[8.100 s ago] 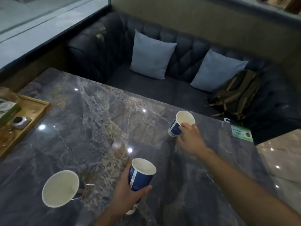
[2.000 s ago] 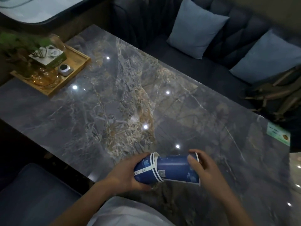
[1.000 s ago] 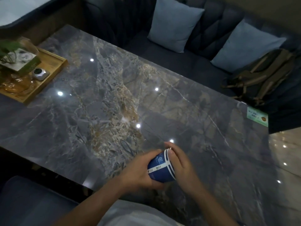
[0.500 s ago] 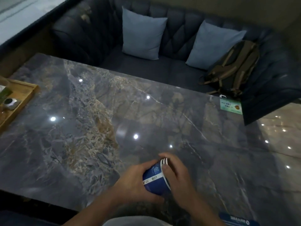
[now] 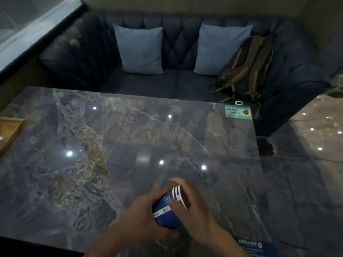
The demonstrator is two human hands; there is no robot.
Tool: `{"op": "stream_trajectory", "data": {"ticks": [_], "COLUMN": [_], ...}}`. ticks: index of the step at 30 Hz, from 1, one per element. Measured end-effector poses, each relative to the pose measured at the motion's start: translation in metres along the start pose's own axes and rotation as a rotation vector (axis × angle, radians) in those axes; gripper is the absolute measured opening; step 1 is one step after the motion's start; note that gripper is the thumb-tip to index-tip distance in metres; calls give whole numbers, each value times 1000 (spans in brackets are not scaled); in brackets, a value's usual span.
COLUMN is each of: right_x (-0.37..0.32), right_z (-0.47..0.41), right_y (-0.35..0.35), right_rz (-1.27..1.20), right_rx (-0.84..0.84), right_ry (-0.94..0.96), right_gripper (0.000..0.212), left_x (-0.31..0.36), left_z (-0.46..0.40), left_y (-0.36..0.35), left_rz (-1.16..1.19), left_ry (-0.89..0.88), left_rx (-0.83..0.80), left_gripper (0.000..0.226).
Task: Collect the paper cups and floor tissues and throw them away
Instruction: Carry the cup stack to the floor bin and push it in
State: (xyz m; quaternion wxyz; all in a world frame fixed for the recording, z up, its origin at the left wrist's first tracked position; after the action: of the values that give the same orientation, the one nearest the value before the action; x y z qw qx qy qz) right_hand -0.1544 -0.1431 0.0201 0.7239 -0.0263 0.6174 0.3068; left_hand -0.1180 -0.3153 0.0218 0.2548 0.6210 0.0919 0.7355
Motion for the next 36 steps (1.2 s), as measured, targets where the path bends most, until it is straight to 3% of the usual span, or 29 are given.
{"op": "stream_trajectory", "data": {"ticks": [3,10,16,19,28,36], "right_x": [0,-9,-11,-12,-13,8], "right_z": [3,7,23,29,39,50], "right_y": [7,12,7,0,-4,25], "right_rz": [12,64,105,132,153,173], "right_rx": [-21,10,68,78,101,73], "right_ry": [-11,-16,-80,-109,-116,-147], "right_gripper": [63,62,59,61,59,58], "left_x": [2,-4,-13,-24,-30,-10], "left_z": [-2,-9,-1,9,11,3], "left_y": [-2,4,-9,-14,-16,-48], "left_rz": [9,-4,123,118,83,80], "left_ry": [-9,-54,-115,-110,-26,-5], "left_rx": [-16,-61,-69,-35,-153,-166], "left_gripper": [90,93,97,97,105,93]}}
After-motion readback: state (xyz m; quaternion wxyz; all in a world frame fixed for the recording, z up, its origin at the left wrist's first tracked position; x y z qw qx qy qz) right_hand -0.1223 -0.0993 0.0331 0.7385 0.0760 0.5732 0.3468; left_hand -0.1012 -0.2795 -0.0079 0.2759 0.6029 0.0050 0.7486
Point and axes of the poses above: each hand's wrist, its own z-axis away from the middle knuckle, its own y-axis out of the back of the hand, x = y × z, the point moved 1 cm from there along -z, towards the middle knuckle, and after that the axes turned 2 degrees about x, right-handed, at the moved point
